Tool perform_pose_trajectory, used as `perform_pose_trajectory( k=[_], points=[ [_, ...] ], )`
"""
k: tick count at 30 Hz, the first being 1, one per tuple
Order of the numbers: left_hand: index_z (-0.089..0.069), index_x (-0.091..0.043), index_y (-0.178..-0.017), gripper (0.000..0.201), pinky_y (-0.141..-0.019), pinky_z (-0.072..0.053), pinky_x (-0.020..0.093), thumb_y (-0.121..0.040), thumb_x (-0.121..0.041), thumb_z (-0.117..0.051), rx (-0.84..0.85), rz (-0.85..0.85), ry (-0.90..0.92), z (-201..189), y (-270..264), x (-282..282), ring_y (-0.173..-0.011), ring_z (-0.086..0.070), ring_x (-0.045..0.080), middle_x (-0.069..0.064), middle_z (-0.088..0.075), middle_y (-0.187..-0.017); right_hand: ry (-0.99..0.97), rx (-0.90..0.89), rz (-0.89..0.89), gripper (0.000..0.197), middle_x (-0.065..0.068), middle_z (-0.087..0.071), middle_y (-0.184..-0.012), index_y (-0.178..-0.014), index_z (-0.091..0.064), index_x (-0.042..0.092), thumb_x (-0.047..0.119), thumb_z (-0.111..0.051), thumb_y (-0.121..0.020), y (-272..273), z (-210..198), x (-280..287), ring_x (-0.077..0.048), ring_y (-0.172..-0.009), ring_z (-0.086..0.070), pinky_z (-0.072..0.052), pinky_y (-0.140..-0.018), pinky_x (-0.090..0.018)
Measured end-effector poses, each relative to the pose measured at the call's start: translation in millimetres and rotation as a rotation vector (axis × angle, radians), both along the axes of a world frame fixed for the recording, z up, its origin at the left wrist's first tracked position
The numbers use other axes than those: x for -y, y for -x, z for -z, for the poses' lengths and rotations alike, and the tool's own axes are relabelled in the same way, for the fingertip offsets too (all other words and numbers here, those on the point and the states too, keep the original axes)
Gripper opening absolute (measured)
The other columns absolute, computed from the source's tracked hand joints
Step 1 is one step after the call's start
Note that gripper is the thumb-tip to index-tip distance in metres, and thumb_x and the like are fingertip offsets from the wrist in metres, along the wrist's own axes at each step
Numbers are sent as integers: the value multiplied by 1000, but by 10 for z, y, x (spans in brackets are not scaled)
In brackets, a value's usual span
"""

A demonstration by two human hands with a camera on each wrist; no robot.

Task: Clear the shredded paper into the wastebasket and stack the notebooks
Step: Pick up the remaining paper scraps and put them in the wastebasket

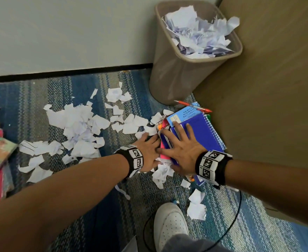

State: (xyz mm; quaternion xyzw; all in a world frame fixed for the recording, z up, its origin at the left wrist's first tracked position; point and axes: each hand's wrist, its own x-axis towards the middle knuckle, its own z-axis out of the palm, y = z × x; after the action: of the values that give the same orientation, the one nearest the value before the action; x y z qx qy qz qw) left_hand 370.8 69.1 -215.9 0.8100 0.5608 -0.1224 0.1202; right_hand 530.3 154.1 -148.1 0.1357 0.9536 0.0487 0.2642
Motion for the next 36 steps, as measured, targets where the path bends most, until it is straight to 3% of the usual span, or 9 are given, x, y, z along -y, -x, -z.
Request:
perform_pose_trajectory(
  k=[3,7,10,13,17,21,24,29,36],
  points=[
    [-40,-21,-142,62,-113,-12,56,-92,-58,-31,21,7,-25,1,-19,-30,-143,-11,33,12,-22,-153,18,1,19,70,-8,11,-160,-139,-30,42,54,-56,-76,23,-42,-36,-49,-143,12,-1,-107,-74],
    [-28,-38,-143,53,-112,-19,54,-93,-56,-34,86,98,-54,86,145,-95,-141,-17,30,5,-21,-153,53,-35,65,62,-13,-5,-158,-129,-40,40,54,-53,-70,3,-203,-212,-49,-143,-5,-23,-103,-71],
    [-20,-38,-147,51,-113,-23,49,-98,-51,-30,40,157,-15,66,421,-171,-145,-11,26,2,-11,-158,100,-58,94,61,-14,-9,-157,-128,-41,39,55,-51,-69,-33,-240,-262,-47,-144,-5,-23,-105,-70],
    [-25,-29,-146,51,-114,-22,47,-99,-46,-25,-6,42,-12,-54,778,-208,-146,-13,26,3,-10,-160,120,-66,127,59,-10,-5,-156,-122,-45,39,58,-52,-67,-31,-245,-243,-42,-146,1,-19,-109,-68],
    [-49,-22,-129,46,-107,-28,52,-91,-43,-34,-93,-180,-171,-236,989,-303,-130,-37,29,7,-38,-144,110,-132,163,50,-11,-12,-153,-117,-50,32,62,-51,-76,-8,-214,-203,-43,-145,-5,-22,-107,-70],
    [-37,-18,-134,56,-102,-33,53,-82,-32,-53,-64,-444,-131,-347,797,-670,-130,-34,31,11,-28,-148,50,-176,163,48,-15,-19,-148,-119,-44,25,51,-55,-80,58,-135,-164,-49,-139,-17,-29,-100,-72],
    [-18,-27,-148,86,-105,-32,52,-78,-30,-68,-72,-301,-26,-342,569,-954,-136,-29,30,7,-15,-155,49,-186,164,53,-17,-20,-148,-121,-33,25,46,-56,-78,61,-90,-161,-51,-137,-20,-29,-98,-73],
    [1,-40,-150,90,-110,-22,59,-85,-34,-61,-37,-193,199,-247,478,-1104,-146,-7,29,-11,5,-160,62,-181,168,58,-16,-17,-149,-124,-33,26,46,-58,-76,26,-75,-170,-51,-139,-18,-27,-100,-74],
    [12,-30,-151,90,-115,-17,55,-89,-20,-53,-167,-5,255,-165,770,-754,-148,7,25,-6,19,-159,63,-142,172,60,-18,-25,-146,-123,-47,26,50,-58,-69,60,-129,-169,-52,-133,-27,-32,-95,-74]
  ],
)
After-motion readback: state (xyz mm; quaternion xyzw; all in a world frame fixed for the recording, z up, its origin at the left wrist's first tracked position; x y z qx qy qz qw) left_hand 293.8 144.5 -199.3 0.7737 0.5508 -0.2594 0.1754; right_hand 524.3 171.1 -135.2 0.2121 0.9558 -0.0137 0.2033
